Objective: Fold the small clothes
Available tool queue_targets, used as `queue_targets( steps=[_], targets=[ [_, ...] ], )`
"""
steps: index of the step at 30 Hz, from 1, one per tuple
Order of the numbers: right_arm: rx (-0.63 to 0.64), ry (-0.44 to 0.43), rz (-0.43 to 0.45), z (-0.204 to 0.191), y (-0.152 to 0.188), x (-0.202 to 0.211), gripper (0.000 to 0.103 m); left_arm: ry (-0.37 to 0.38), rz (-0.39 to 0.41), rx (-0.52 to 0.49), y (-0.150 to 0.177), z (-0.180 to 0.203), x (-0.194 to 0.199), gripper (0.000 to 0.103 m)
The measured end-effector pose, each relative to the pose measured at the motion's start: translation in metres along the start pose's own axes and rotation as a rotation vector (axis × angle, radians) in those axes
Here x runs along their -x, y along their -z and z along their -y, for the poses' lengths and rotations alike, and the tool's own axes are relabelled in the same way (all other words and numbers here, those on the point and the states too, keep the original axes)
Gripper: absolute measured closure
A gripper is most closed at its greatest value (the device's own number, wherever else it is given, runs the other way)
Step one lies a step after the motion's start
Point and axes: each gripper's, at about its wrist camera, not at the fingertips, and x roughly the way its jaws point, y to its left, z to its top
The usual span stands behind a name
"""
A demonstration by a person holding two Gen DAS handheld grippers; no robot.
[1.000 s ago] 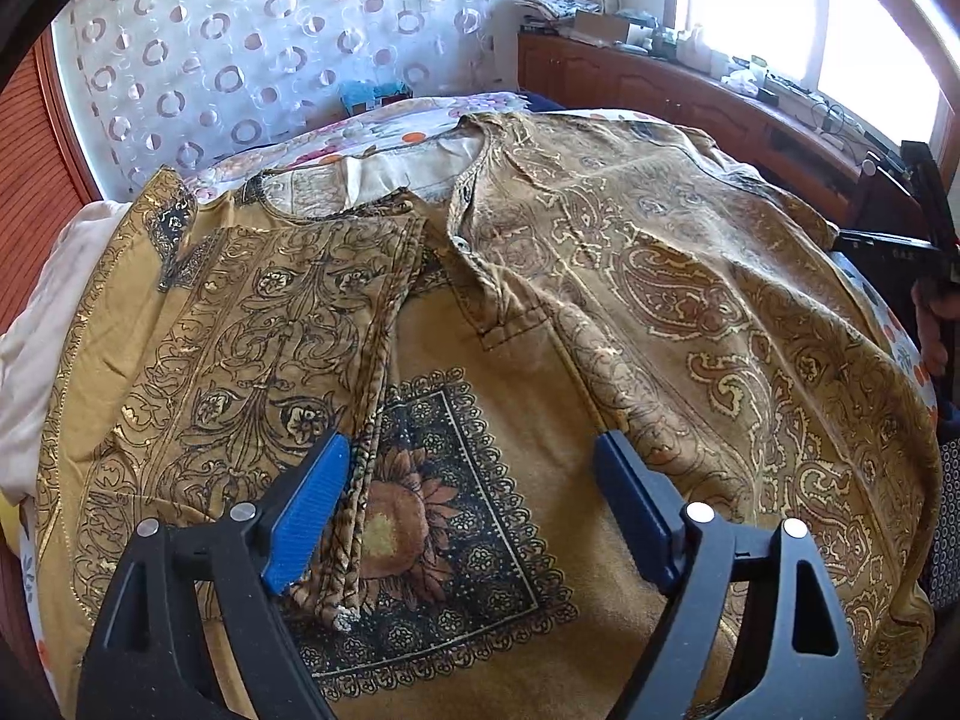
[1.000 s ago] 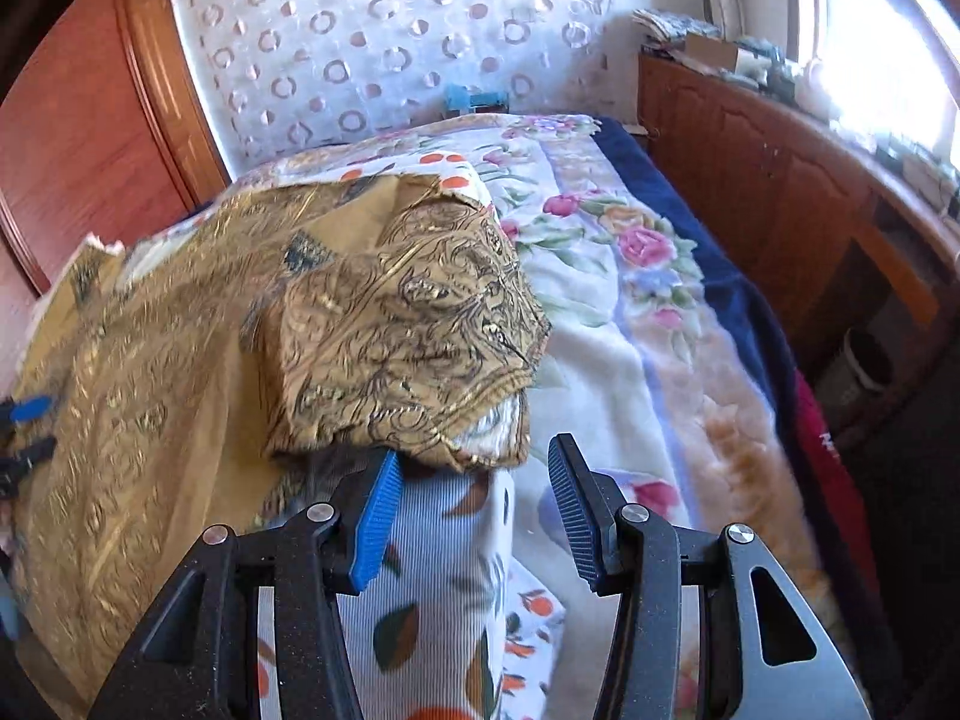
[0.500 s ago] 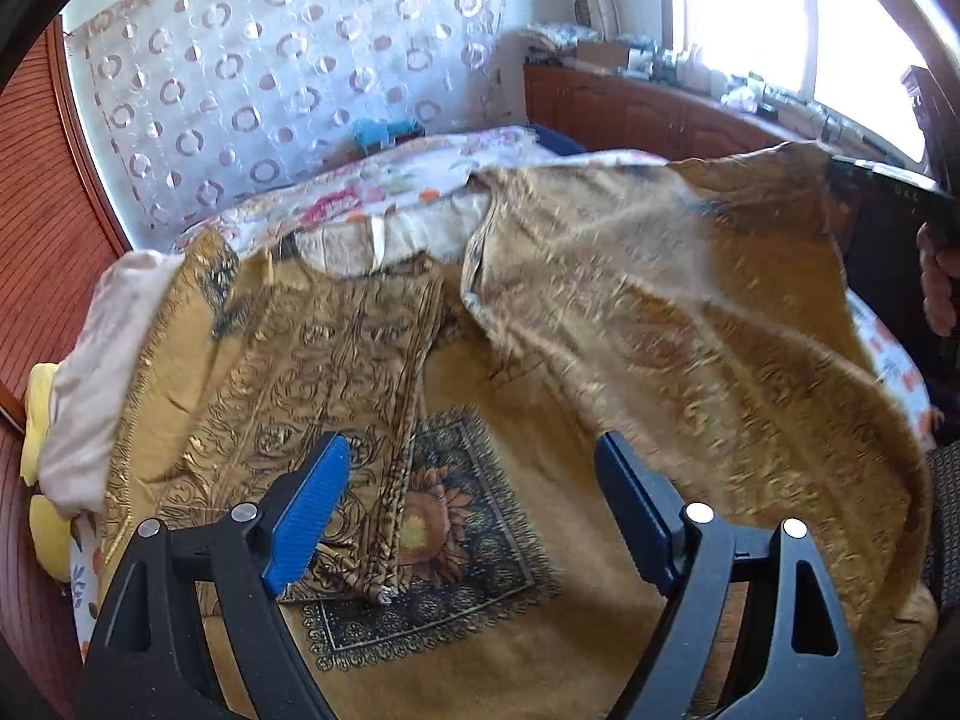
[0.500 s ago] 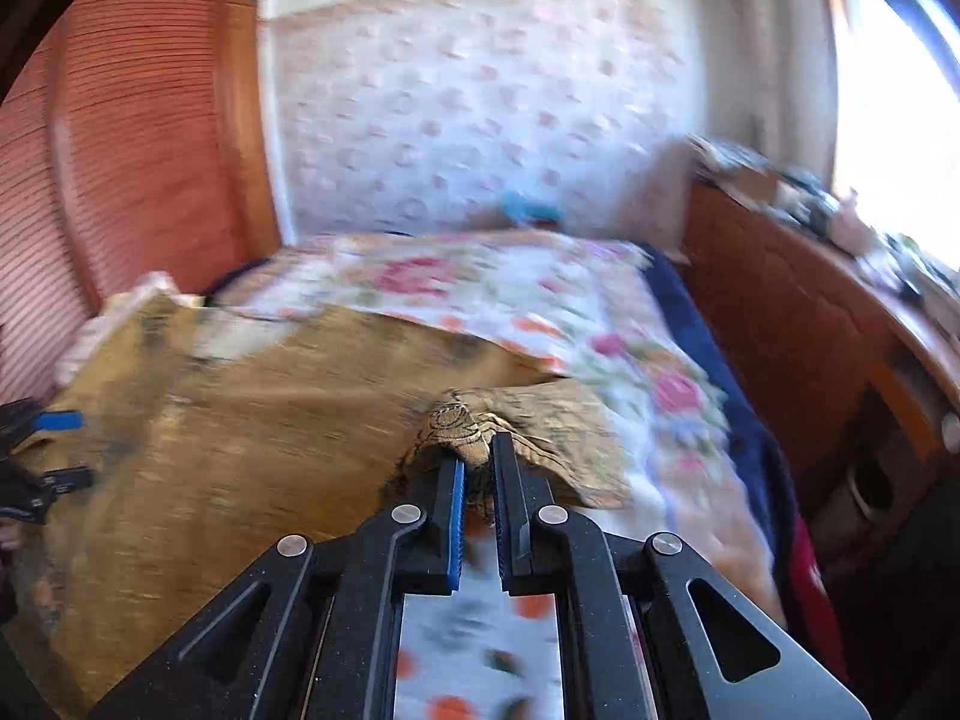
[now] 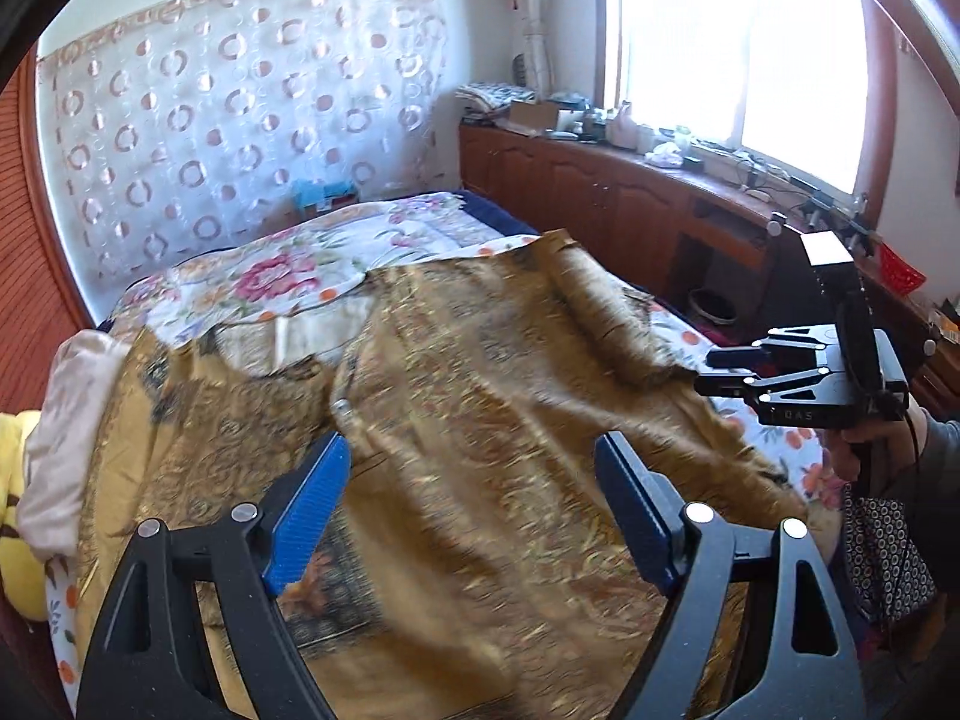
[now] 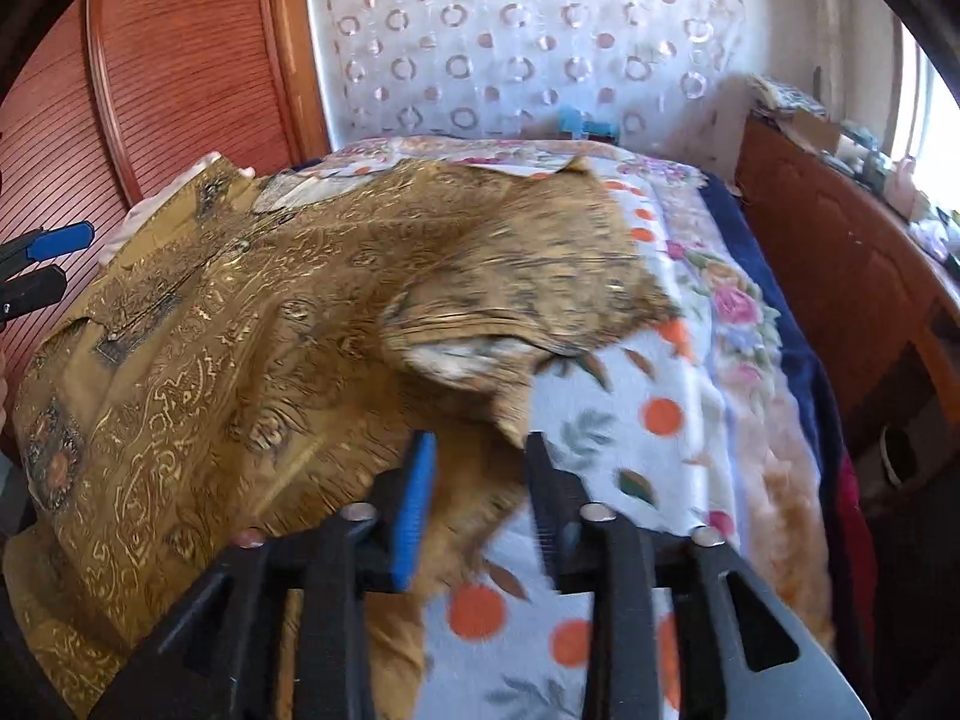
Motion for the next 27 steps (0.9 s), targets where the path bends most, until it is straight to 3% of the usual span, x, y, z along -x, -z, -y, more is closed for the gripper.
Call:
queue_targets(
  steps=[6,16,20,27],
  targets=[
    [-0.097,0.079,0.055,0.025,0.000,0.020,0.056,0.019,-0.005,-0.024,-0.014,0.020,-0.019,0.019],
    [-0.183,0.090,0.007,0.047,-0.055,-0.060,0.056,0.024,-0.036,-0.056,-0.012,0.032,-0.044,0.019],
    [-0.203,0.107,-0.014,0.054,-0.072,-0.074,0.056,0.026,-0.046,-0.050,-0.007,0.031,-0.047,0.019],
    [-0.136,0.145,-0.057,0.034,-0.081,-0.095,0.056,0.022,-0.053,-0.031,-0.003,0.027,-0.047,0.019]
  ],
)
